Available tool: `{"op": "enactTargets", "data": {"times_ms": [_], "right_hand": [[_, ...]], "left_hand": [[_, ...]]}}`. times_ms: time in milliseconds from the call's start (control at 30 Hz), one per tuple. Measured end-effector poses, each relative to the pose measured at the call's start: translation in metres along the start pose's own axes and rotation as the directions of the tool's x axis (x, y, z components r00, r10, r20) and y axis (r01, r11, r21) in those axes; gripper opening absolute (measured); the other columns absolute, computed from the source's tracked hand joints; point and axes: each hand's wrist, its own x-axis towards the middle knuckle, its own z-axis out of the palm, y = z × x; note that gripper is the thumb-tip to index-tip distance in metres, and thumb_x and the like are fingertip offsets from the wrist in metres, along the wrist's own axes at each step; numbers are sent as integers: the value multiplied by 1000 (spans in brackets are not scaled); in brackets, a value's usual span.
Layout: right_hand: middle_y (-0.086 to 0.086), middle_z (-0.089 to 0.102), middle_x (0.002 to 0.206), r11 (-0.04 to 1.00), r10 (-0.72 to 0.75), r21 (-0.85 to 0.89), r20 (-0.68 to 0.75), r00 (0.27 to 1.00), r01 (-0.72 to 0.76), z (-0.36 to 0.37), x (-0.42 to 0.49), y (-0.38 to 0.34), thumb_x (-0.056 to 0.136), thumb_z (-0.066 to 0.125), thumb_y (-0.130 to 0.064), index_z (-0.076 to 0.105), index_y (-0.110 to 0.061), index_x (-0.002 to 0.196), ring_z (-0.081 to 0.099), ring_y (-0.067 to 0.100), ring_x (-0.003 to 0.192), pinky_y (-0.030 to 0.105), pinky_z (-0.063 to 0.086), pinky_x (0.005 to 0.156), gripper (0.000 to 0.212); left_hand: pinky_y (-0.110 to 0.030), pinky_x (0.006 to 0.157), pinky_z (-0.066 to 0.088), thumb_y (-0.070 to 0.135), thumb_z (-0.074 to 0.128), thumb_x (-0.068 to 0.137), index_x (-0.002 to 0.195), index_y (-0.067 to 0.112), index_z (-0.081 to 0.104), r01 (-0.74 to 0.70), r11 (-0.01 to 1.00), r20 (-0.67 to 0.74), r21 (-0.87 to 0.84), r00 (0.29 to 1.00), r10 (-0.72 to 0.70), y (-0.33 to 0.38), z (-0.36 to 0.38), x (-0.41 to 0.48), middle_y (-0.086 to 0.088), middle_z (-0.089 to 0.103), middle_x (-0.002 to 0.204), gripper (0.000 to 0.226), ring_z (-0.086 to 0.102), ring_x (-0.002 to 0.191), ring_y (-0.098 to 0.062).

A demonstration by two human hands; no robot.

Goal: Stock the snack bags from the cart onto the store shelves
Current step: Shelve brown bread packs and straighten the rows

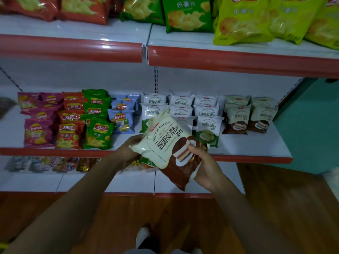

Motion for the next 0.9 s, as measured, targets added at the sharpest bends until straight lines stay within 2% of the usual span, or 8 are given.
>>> {"op": "enactTargets", "data": {"times_ms": [133,233,300,433,600,700,767,900], "right_hand": [[16,67,118,979,-76,182,-95,993,92,2,14,-4,46,92,-25,75,-11,103,67,29,103,45,55,88,61],[15,62,127,938,-198,237,-239,951,255,-10,21,-13,69,77,-27,71,-15,113,61,31,115,50,50,93,46],[13,56,135,922,-248,221,-291,924,317,-19,22,-18,82,61,-28,64,-17,124,53,32,125,50,45,100,43],[11,59,132,923,-243,167,-446,862,347,-27,17,-11,80,55,-30,49,-18,137,57,28,120,42,57,83,58],[6,73,106,919,-198,179,-559,805,351,-28,11,9,76,58,-29,51,-19,134,72,20,92,36,60,64,59],[10,64,125,927,-207,147,-565,799,344,-17,22,11,77,59,-26,50,-17,135,64,24,111,42,57,83,59],[11,61,129,938,-197,122,-578,792,324,-8,37,14,78,59,-25,50,-14,136,58,28,120,46,51,93,59],[11,62,129,950,-166,113,-605,778,291,8,61,18,75,63,-24,51,-14,135,58,28,119,45,51,92,62]], "left_hand": [[-20,51,53,2,52,93,101,12,62,82,997,23,-1,996,-82,3,-11,22,4,72,73,16,68,61,-7],[-27,62,60,8,59,90,119,12,55,141,986,-31,-87,989,-145,-1,-22,42,-4,70,97,29,69,79,-16],[-27,64,59,5,59,90,120,12,52,147,984,-65,-101,986,-154,-7,-32,52,-4,68,98,31,66,83,-19],[-34,65,58,-4,55,89,105,13,49,185,970,-104,-159,974,-202,-17,-48,78,-12,62,107,23,63,81,-21],[-39,69,52,-11,51,88,114,4,44,214,958,-119,-193,964,-239,-22,-51,118,-20,56,117,31,58,93,-30],[-41,76,50,-10,52,88,129,-2,41,224,962,-124,-154,962,-244,-29,-50,145,-21,54,129,43,57,104,-32],[-37,67,53,-8,53,88,133,0,39,243,960,-132,-141,956,-261,-37,-49,162,-22,52,132,48,60,102,-33],[-42,77,52,-8,51,90,133,3,37,261,948,-159,-181,944,-290,-47,-49,182,-23,52,131,46,60,91,-30]]}}
